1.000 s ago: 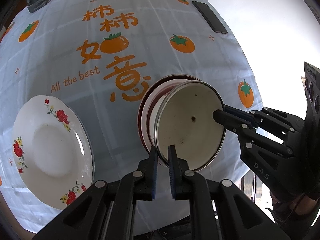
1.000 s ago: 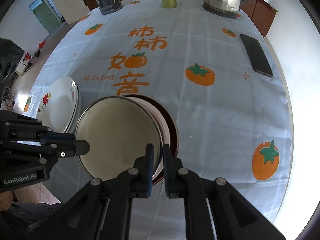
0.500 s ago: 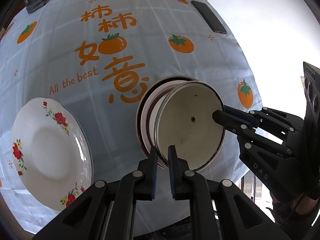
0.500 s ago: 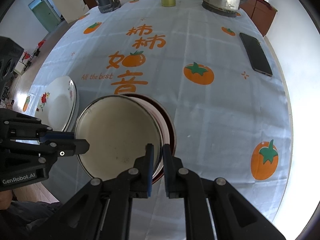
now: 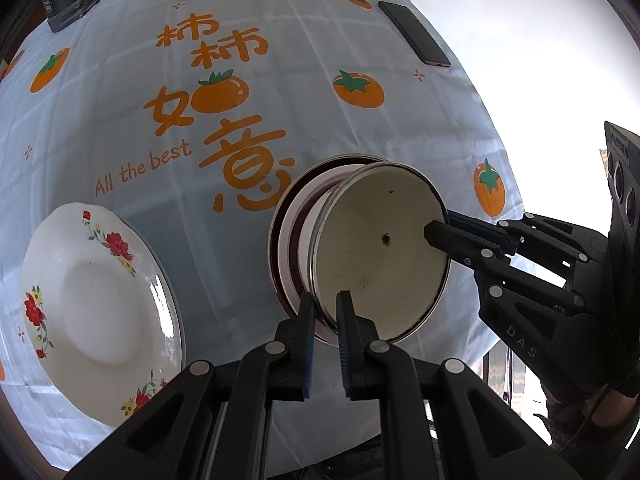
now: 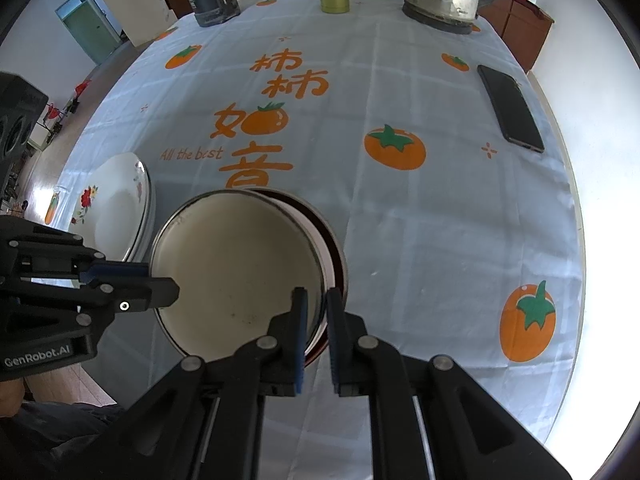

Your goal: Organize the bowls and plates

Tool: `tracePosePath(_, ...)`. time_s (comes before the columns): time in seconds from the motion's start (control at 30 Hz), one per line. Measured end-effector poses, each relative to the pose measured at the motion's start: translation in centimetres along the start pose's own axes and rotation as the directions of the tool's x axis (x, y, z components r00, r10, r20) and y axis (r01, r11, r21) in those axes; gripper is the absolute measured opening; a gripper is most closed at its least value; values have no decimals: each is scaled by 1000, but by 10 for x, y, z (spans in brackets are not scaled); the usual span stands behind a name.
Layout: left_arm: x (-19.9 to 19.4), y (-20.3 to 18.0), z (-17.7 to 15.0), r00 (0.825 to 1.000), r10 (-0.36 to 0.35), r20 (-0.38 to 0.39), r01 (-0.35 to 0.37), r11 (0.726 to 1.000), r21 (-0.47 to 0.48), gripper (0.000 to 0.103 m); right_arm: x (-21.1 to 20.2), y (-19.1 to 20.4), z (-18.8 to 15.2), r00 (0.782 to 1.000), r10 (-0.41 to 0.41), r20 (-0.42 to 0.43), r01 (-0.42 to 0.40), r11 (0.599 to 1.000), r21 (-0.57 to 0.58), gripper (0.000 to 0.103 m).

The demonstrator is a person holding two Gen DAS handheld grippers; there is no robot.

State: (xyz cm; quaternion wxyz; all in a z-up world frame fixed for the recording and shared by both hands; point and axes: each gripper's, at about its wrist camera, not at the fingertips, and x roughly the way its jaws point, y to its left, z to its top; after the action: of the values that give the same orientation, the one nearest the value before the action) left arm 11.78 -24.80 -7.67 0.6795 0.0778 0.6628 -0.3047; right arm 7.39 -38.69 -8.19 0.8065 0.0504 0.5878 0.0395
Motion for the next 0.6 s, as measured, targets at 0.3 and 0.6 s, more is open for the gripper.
tracePosePath(0.3, -1, 0, -1, 1000, -4, 6, 4, 1000, 4, 12, 0, -1, 0, 1000, -1, -1, 1, 1000, -2, 11)
tracePosePath(0.6, -15, 0, 2, 995, 47, 82, -47, 999, 3, 46, -9, -1, -3, 999, 11, 42, -11, 1000, 12, 45)
